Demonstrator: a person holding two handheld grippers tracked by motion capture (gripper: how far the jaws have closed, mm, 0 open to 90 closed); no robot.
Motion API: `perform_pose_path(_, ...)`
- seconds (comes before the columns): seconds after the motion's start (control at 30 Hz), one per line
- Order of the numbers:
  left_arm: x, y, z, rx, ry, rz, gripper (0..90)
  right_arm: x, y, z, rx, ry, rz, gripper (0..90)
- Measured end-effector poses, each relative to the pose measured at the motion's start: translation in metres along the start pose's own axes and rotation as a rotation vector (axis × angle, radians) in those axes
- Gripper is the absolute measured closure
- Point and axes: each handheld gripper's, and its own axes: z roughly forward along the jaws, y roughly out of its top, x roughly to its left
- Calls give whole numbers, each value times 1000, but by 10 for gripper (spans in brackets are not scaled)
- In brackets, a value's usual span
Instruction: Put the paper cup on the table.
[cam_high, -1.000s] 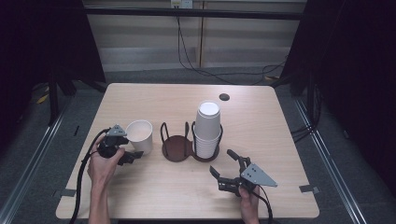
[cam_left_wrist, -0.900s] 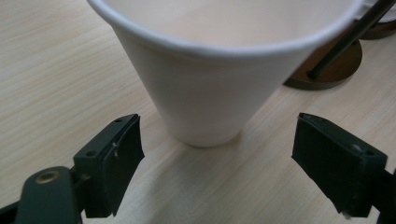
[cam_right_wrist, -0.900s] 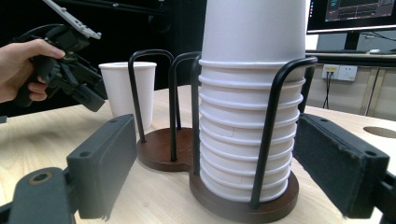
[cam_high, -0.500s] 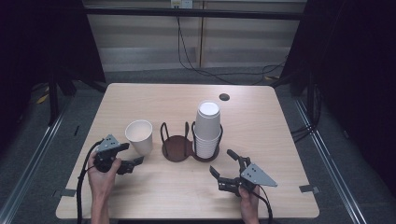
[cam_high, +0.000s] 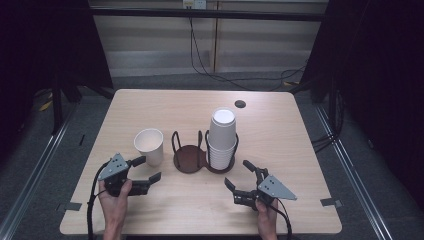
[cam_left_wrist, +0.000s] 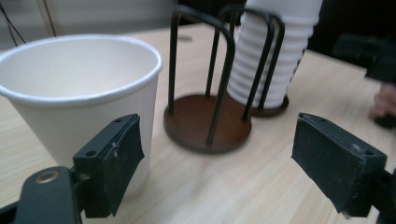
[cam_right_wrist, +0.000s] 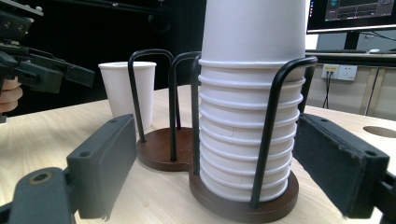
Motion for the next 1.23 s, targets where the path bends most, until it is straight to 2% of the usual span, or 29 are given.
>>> perform_pose_path(0.1, -8, -3, 0, -23, 21, 10, 157, 0, 0, 0, 1, 0, 0, 134)
perform_pose_path(0.13, -10, -4, 0, -38, 5, 9, 156, 0, 0, 0, 1, 0, 0, 134)
perform_pose_path(0.2, -15, -8, 1, -40, 16, 25, 157, 0, 0, 0, 0, 0, 0, 134)
perform_pose_path(0.27, -20, -12, 3, -85, -5, -5, 157, 0, 0, 0, 0, 0, 0, 134)
perform_pose_path(0.3, -22, -14, 3, -105, -9, -7, 157, 0, 0, 0, -1, 0, -1, 134)
perform_pose_path(0.33, -25, -17, 5, -147, -29, -18, 158, 0, 0, 0, -1, 0, 0, 134)
perform_pose_path(0.37, -26, -18, 6, -137, -41, -18, 160, 0, 0, 0, 0, 0, 0, 134)
perform_pose_path(0.4, -29, -19, 9, -111, -30, 6, 160, 0, 0, 0, 0, 0, 0, 134)
perform_pose_path(0.43, -32, -19, 11, -109, -13, 28, 159, 0, 0, 0, -2, -1, 0, 134)
perform_pose_path(0.47, -32, -19, 11, -109, -13, 28, 159, 0, 0, 0, -2, -1, 0, 134)
perform_pose_path(0.5, -36, -20, 15, -118, -41, 27, 159, 0, 0, 0, -2, -2, 0, 134)
perform_pose_path(0.57, -43, -20, 19, -110, -34, 55, 159, 0, 0, 0, -2, -2, 0, 134)
perform_pose_path(0.63, -50, -20, 24, -124, -51, 75, 159, 0, 0, 0, -2, -4, 0, 134)
perform_pose_path(0.67, -54, -21, 27, -123, -46, 90, 159, 0, 0, 0, -2, -4, 0, 134)
perform_pose_path(0.87, -62, -37, 31, -183, 8, 80, 158, 0, 0, -1, -4, -3, 1, 133)
perform_pose_path(0.9, -63, -38, 29, -192, 9, 97, 157, 0, 0, -1, -3, -2, 0, 133)
perform_pose_path(0.93, -65, -39, 28, -214, 20, 103, 159, 0, 0, -1, -3, -2, 0, 133)
perform_pose_path(1.0, -67, -42, 24, -267, 24, 142, 157, 0, 0, 0, -2, -2, 0, 133)
perform_pose_path(1.07, -66, -44, 21, -295, 4, 147, 157, 0, 0, 0, -1, -2, 1, 134)
perform_pose_path(1.1, -66, -44, 21, -300, -5, 130, 154, 0, 0, 0, -2, -3, 0, 133)
perform_pose_path(1.13, -65, -44, 21, -293, 2, 133, 153, 0, 0, 0, 0, -4, 0, 133)
perform_pose_path(1.17, -66, -44, 23, -285, -8, 108, 153, 0, 0, 0, 2, -7, 0, 134)
perform_pose_path(1.23, -64, -43, 22, -283, -2, 128, 154, 0, 0, 0, 1, -12, 0, 134)
